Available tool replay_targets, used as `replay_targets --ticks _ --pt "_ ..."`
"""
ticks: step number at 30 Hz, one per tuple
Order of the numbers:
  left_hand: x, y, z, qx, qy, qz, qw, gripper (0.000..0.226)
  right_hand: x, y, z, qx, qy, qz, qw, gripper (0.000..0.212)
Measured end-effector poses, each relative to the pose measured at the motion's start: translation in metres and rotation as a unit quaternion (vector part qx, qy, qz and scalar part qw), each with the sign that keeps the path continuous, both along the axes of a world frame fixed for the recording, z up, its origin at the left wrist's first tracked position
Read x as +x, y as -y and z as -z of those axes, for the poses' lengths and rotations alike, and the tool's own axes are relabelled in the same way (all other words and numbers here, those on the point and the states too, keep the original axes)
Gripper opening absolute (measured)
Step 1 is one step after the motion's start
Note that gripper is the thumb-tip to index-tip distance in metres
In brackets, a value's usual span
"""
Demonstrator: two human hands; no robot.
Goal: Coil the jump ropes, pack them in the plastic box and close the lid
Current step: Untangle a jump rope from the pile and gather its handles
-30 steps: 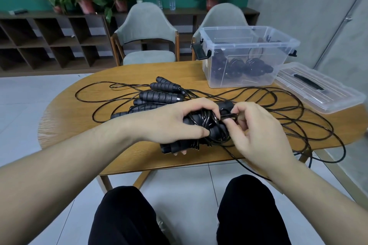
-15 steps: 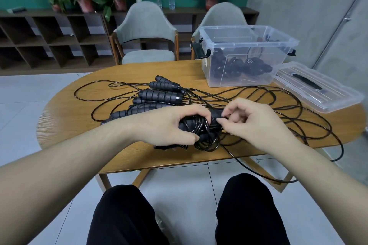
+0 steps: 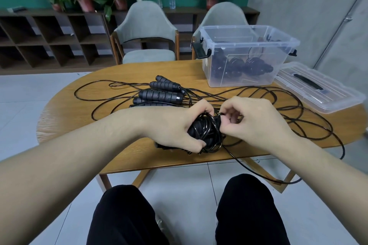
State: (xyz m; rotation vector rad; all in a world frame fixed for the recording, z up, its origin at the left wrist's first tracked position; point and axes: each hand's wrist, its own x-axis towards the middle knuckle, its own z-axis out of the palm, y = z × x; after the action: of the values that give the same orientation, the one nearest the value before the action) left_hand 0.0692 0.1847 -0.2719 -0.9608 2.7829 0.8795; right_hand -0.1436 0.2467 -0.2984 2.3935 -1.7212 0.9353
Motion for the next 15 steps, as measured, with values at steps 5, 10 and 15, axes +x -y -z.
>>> replay_targets --ticks 5,10,15 --pt "-0.012 0.003 -0.012 -0.07 0.05 0.023 0.996 0.056 0.002 0.014 -0.006 0.046 0.178 0.07 0.981 0.008" --pt "-0.024 0.003 -0.017 -0.122 0.095 0.054 0.987 0.058 -0.003 0.03 -0.012 0.074 0.321 0.072 0.941 0.013" --pt "-0.035 0.008 -0.015 -0.144 0.126 -0.007 0.981 0.072 0.006 0.027 -0.02 0.059 0.356 0.009 0.933 0.014"
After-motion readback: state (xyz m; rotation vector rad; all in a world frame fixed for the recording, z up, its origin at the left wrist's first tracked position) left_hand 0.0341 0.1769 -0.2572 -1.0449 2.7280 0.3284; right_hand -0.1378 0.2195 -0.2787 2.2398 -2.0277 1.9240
